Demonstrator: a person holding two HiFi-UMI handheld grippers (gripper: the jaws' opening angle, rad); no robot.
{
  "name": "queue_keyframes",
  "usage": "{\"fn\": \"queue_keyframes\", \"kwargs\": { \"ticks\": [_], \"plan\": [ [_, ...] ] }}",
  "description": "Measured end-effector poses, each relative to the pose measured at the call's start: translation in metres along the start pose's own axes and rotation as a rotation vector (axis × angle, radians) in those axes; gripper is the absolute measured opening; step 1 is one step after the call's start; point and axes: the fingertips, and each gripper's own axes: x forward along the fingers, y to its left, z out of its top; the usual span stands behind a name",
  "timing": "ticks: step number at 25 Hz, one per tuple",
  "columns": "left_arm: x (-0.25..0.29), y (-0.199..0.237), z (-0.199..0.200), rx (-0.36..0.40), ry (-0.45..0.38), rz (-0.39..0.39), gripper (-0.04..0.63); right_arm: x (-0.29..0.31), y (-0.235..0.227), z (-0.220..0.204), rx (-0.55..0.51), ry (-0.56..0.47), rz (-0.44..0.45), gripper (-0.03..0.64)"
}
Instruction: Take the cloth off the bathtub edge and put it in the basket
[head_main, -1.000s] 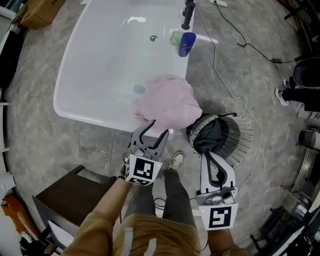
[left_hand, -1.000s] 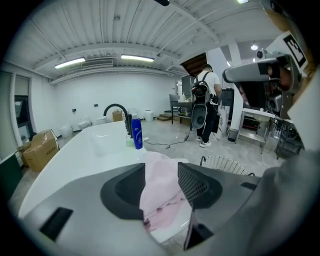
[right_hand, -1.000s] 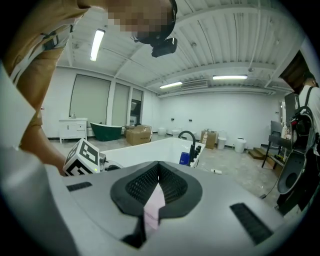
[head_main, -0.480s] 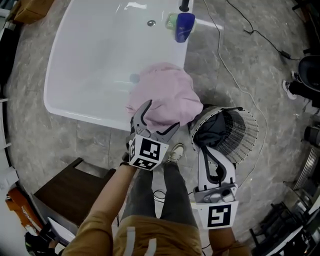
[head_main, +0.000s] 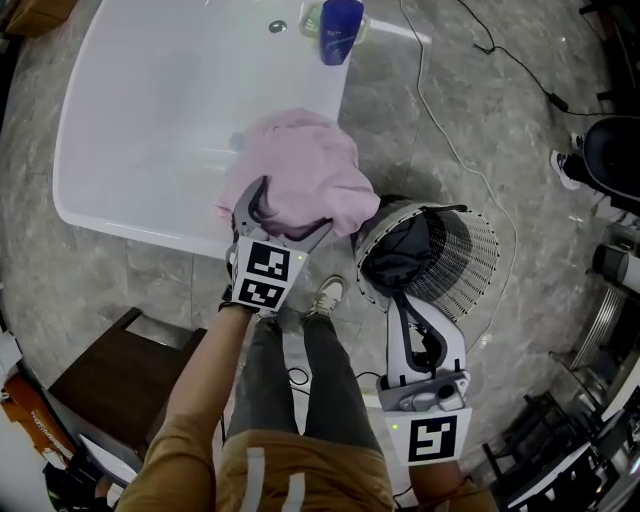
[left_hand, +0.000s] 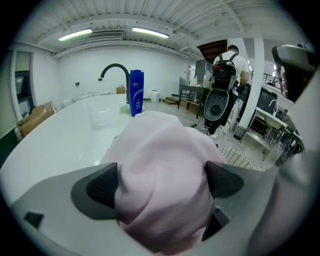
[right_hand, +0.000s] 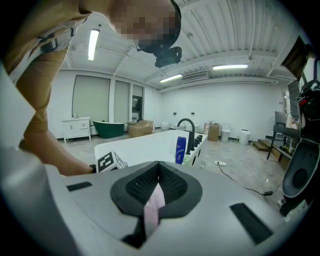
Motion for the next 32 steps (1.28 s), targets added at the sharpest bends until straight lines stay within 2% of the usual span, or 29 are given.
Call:
{"fn": "queue_keyframes", "kwargs": {
  "ticks": [1, 4, 5, 7, 8, 13, 18, 24, 32],
  "plan": [
    [0.0, -0.001, 0.0, -0.011, -0.008, 0.003, 0.544, -0.001, -0.002, -0.001, 0.001, 0.002, -0.001, 0.006],
    [-0.006, -0.007, 0.003, -0.018, -0.041, 0.022, 0.417, -0.001, -0.006, 0.001, 0.002, -0.004, -0.005, 0.006],
    [-0.01, -0.006, 0.006, -0.015, -0.055, 0.036, 0.35, -0.001, -0.006, 0.003, 0.002, -0.01, -0.004, 0.006],
    [-0.017, -0.001, 0.011, -0.007, -0.069, 0.068, 0.136, 0.0, -0.006, 0.006, 0.004, -0.019, -0.003, 0.006],
    [-0.02, 0.0, 0.013, -0.002, -0.07, 0.074, 0.094, 0.0, -0.006, 0.007, 0.005, -0.023, -0.004, 0.006],
    [-0.052, 0.003, 0.041, 0.017, -0.152, 0.082, 0.059, -0.006, -0.004, 0.018, 0.006, -0.041, -0.012, 0.006],
    [-0.114, 0.015, 0.084, -0.038, -0.268, 0.105, 0.048, -0.017, 0.002, 0.043, 0.006, -0.07, -0.025, 0.006],
    [-0.208, 0.012, 0.14, -0.059, -0.364, 0.118, 0.048, -0.045, 0.012, 0.1, -0.011, -0.132, -0.046, 0.006],
    [-0.313, 0.007, 0.218, -0.03, -0.519, 0.131, 0.048, -0.075, 0.041, 0.17, -0.039, -0.213, -0.052, 0.006]
  ]
}}
